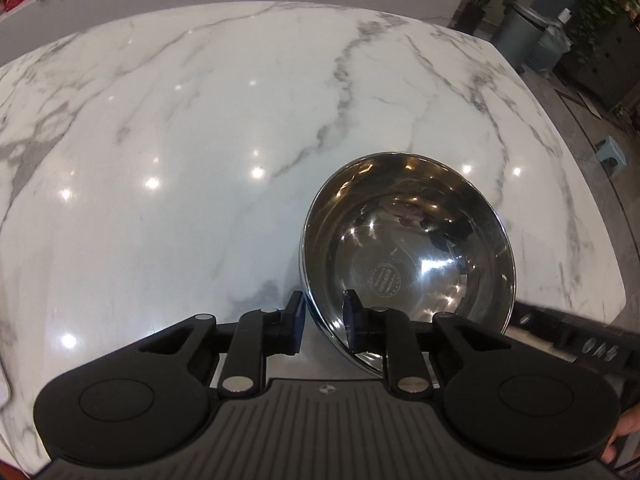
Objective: Clean bowl
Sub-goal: 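Rub the white cloth along the blue outer wall with the right tool while left tool holds rim, then slide the cloth around the bowl's outer wall with the right tool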
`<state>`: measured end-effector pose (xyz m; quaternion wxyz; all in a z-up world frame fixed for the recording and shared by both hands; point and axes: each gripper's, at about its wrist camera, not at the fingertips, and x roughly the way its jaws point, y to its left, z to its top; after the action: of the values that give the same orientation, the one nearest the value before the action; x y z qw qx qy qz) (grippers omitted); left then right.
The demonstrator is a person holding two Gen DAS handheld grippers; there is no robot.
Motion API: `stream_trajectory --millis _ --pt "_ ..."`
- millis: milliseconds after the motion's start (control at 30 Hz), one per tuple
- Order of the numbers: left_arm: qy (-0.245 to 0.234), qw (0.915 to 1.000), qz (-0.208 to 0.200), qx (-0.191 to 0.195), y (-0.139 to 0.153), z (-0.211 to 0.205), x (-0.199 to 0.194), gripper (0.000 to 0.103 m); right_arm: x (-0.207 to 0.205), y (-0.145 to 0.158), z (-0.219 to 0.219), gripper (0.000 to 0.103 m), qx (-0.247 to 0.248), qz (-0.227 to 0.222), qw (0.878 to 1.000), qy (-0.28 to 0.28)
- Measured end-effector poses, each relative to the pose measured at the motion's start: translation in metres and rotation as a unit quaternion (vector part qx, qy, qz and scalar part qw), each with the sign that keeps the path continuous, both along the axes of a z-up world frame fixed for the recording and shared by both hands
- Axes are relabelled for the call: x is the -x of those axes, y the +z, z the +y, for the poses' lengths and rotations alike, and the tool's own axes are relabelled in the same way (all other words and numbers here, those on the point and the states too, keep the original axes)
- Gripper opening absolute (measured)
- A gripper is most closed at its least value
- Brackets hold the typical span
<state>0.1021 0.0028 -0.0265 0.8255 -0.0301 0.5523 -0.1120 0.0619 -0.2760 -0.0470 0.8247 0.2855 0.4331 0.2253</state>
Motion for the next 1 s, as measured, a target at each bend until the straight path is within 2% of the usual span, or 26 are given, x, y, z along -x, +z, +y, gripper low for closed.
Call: stream_trajectory --millis 267,600,733,867,1000 --pt "-0.022 0.9996 -0.006 -0.017 0.002 -0.002 -0.006 0.015 -0.015 0.022 -0.007 0.009 -0.005 -0.029 1.0 -0.002" --pt "-0.032 0.9993 -0.014 -0.013 0.001 -0.001 -0.007 0.015 -0.007 -0.002 0.0 0.009 0.007 0.006 1.0 0.007" --pt "-0.017 0.9998 0.0 0.003 -0.001 0.002 -0.009 0.016 0.001 -0.012 0.007 0.009 0.006 0.024 1.0 0.018" --pt "0.011 0.9996 0.026 0.005 -0.006 0.003 -0.008 0.031 0.008 -0.019 0.011 0.009 0.004 0.028 0.999 0.015" --pt "0.026 0.9993 0.027 0.008 -0.007 0.004 -0.002 0.032 0.009 -0.02 0.012 0.009 0.005 0.028 1.0 0.014"
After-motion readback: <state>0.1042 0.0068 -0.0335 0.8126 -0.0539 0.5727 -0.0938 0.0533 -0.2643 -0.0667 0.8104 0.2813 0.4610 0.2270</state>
